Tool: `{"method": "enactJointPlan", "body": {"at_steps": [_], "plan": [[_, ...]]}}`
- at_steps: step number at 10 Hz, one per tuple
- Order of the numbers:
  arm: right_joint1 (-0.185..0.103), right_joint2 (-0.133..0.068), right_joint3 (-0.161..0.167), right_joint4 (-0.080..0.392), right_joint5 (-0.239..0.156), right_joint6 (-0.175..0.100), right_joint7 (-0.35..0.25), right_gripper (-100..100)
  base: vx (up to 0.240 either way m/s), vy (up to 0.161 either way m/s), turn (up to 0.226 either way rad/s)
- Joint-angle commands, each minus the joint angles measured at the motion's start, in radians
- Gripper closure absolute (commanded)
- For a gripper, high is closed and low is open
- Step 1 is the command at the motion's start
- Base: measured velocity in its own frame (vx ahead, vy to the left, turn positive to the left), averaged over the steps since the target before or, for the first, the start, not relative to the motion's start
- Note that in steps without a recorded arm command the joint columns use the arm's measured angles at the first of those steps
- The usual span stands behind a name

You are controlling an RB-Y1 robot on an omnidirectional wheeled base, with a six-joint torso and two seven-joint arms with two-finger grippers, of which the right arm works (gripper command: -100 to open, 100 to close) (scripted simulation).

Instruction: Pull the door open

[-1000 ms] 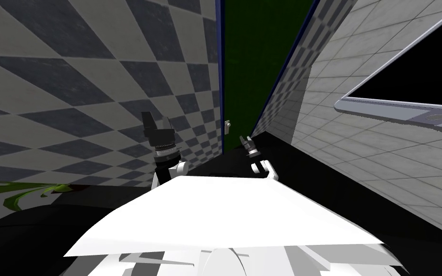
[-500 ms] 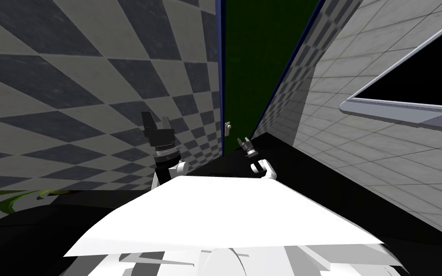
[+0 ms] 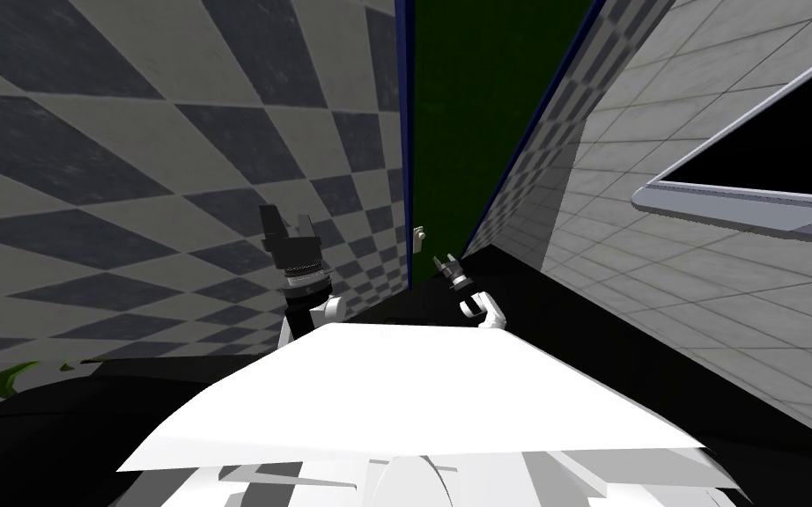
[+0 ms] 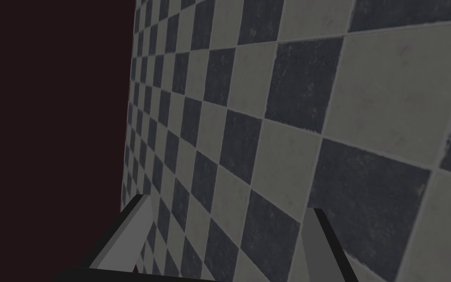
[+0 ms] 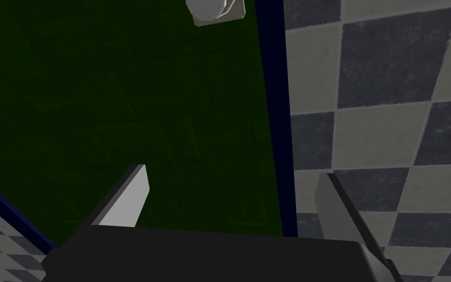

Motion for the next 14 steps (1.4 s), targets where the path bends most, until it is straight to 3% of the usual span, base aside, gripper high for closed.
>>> {"method": "enactJointPlan", "body": {"at_steps": [1, 8, 10, 14], "plan": [[-0.015, -0.004, 0.0, 0.029, 0.02, -0.009, 0.016, -100, 0.097, -0.01, 0.014], [-0.069, -0.019, 0.008, 0.144, 0.127, -0.039, 0.084, -100, 0.132, -0.013, 0.013], [-0.068, -0.019, 0.01, 0.14, 0.129, -0.036, 0.081, -100, 0.107, -0.024, 0.007], [-0.086, -0.078, -0.078, 0.222, 0.082, -0.096, 0.085, -100, 0.085, 0.176, 0.15]]}}
